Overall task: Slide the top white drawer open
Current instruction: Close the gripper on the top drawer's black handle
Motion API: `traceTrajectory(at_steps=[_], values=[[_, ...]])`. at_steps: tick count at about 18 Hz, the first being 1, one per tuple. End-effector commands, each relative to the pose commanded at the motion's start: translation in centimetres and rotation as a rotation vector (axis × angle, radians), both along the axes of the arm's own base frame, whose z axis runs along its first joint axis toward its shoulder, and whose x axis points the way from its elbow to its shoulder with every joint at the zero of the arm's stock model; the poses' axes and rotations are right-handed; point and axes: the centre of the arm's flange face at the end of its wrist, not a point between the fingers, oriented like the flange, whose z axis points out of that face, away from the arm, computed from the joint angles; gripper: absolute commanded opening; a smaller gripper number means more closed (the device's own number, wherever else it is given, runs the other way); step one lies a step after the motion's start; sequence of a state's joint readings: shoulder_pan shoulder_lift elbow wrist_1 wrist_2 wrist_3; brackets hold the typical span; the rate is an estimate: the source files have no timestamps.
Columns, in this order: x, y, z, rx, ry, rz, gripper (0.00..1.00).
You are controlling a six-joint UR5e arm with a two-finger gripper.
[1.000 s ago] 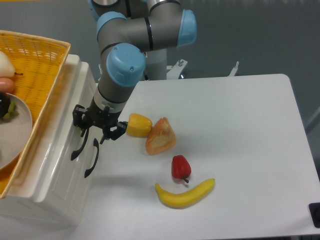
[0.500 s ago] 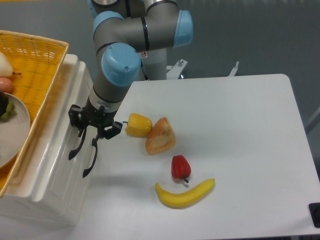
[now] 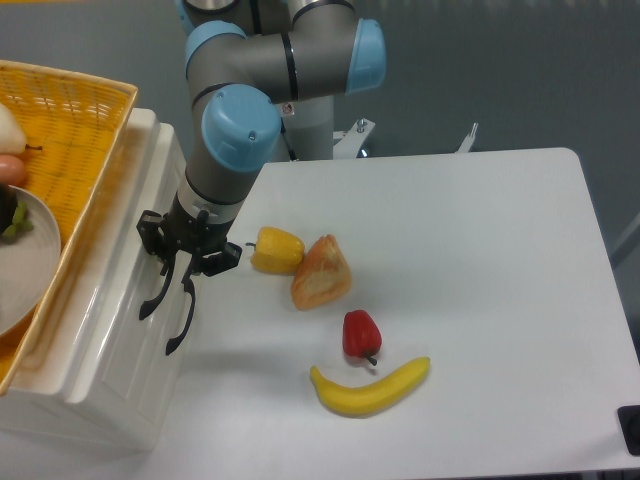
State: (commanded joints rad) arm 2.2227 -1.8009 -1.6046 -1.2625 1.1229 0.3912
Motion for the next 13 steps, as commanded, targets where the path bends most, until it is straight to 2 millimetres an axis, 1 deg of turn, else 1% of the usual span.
traceTrajectory(at_steps=[6, 13], values=[[0.03, -0.03, -0.09, -0.002, -0.002, 0.000, 0.21], [-0.04, -0.10, 0.16, 0.001, 0.001, 0.002, 0.18]])
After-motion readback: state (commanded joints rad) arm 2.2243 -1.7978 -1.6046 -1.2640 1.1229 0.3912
